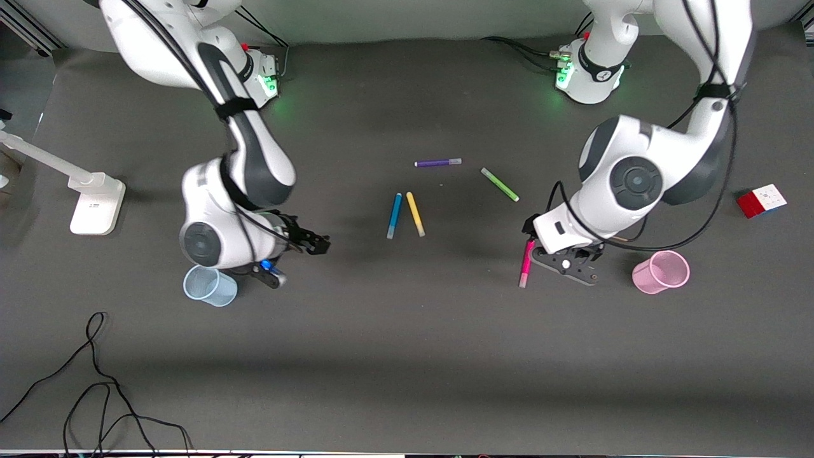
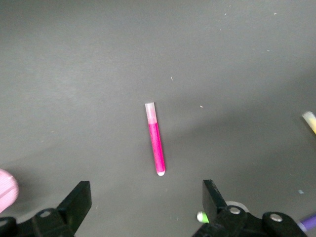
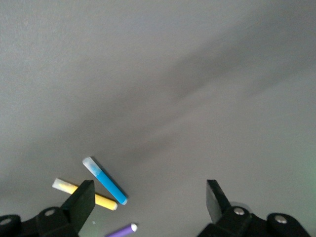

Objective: Place pink and blue markers in matching cups
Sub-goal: 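Reach the right gripper to the blue marker while the left gripper reaches the pink marker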

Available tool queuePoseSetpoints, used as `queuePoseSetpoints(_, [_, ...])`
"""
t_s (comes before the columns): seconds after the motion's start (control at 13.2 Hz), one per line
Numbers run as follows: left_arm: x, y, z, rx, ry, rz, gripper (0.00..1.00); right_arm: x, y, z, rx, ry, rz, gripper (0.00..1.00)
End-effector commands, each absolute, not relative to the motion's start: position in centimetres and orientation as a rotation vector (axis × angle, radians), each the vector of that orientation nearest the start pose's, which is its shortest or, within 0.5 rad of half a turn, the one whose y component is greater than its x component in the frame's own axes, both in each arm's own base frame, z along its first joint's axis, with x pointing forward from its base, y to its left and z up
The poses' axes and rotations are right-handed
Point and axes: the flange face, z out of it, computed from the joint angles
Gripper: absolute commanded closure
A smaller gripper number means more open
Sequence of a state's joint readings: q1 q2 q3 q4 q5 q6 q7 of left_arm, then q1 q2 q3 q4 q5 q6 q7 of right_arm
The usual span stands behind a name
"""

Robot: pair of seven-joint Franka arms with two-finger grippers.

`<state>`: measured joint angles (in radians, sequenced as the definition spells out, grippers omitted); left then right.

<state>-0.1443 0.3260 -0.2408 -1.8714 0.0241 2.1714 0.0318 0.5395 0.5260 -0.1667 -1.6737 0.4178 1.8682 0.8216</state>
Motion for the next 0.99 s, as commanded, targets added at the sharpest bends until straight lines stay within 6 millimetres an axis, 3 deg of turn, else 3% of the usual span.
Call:
queuePoseSetpoints(0.0, [56.5, -23.4, 29.3, -3.095, 0.637, 0.010, 0.00, 56.8, 33.4, 26.5, -2.851, 1.067, 0.572, 0.00])
queuePoseSetpoints(0.15, [56.3, -24.3, 25.5, -3.062, 0.627, 0.020, 0.00, 55.2, 36.1, 24.3, -2.861, 1.145, 0.576, 0.01])
queuePoseSetpoints(0.38, [56.2, -24.4, 21.4, -3.063, 0.611, 0.022, 0.00, 53.4, 38.9, 22.3, -2.903, 1.100, 0.565, 0.03])
queuePoseSetpoints(0.53, [56.2, -24.4, 20.0, -3.072, 0.611, 0.027, 0.00, 51.7, 41.1, 20.5, -2.942, 1.053, 0.557, 0.04])
queuePoseSetpoints(0.76, [56.1, -24.2, 18.7, -3.051, 0.641, 0.032, 0.01, 51.0, 42.3, 18.6, -2.954, 1.030, 0.510, 0.08])
queuePoseSetpoints(0.84, [56.1, -24.2, 18.7, -3.051, 0.641, 0.032, 0.08, 50.9, 42.3, 18.2, -2.957, 1.031, 0.509, 0.11])
queuePoseSetpoints(0.91, [56.0, -24.4, 18.7, -3.051, 0.643, 0.034, 0.23, 50.9, 42.3, 17.8, -2.961, 1.031, 0.511, 0.16])
